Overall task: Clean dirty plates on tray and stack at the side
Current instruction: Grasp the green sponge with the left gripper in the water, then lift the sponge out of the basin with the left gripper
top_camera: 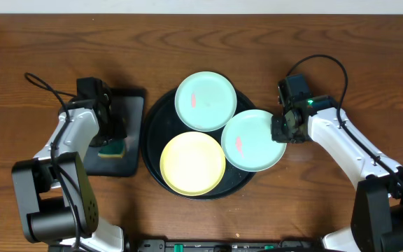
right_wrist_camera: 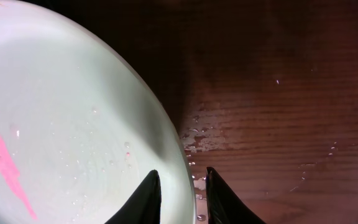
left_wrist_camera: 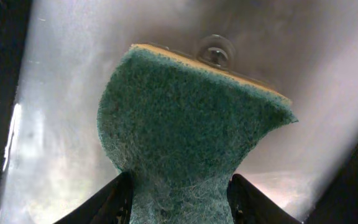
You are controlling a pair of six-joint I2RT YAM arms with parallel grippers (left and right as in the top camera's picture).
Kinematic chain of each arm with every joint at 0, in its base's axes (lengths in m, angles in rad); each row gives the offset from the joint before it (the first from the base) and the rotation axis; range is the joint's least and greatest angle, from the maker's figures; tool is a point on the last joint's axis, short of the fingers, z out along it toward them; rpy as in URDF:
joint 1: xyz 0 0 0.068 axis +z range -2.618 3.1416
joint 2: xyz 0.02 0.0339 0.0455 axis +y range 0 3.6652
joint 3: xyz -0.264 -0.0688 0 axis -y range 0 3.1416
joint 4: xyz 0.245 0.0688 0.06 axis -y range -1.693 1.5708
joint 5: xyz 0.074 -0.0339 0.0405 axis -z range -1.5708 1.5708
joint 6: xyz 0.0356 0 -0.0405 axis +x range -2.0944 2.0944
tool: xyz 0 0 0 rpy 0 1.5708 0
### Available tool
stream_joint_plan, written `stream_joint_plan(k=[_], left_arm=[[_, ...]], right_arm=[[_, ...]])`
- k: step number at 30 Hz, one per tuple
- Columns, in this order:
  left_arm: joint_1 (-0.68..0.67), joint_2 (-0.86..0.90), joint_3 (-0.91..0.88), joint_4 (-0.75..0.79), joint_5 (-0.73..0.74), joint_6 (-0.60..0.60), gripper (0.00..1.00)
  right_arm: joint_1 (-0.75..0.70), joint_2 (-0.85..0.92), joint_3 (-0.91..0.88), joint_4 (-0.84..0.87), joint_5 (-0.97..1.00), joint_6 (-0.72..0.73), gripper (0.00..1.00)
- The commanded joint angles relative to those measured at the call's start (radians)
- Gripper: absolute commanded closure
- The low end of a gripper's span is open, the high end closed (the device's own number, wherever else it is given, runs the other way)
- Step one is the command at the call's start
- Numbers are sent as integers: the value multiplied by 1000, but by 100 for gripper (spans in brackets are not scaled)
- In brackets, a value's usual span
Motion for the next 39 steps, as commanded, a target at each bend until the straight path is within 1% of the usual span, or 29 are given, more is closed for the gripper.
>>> stream_joint_plan(k=[1,7,9,12,14,19,20,21,23,26,30,32,39], left_arm=[[0,15,-20,2,-10,7,49],[0,16,-40,20,-13,7,50],[0,16,-41,20,-13,7,55],[0,16,-41,21,-13,7,56],[0,16,-42,20,-13,7,61],[0,30,-47,26,-13,7,62],[0,37,-50,30,-13,7,64],[0,43,-50,33,-13,7,70],[0,50,-50,39,-13,6,92],[0,39,-43,37,-13,6,92],[0,-31,-3,-1,-13,6,93],[0,-93,8,-11,-13,6,93],[0,-369,8,-18,-12,7,93]], right_arm=[[10,-6,-6,0,7,4,78],[10,-6,-6,-1,7,4,78],[10,-6,-6,0,7,4,78],[10,-6,-6,2,7,4,78],[10,-6,-6,2,7,4,78],[10,-6,-6,1,7,4,78],[10,-6,-6,1,7,4,78],[10,-6,-6,1,7,4,78],[10,-6,-6,1,7,4,78],[10,-6,-6,1,7,4,78],[10,-6,-6,1,7,4,76],[10,-6,-6,1,7,4,76],[10,-6,-6,-2,7,4,69]])
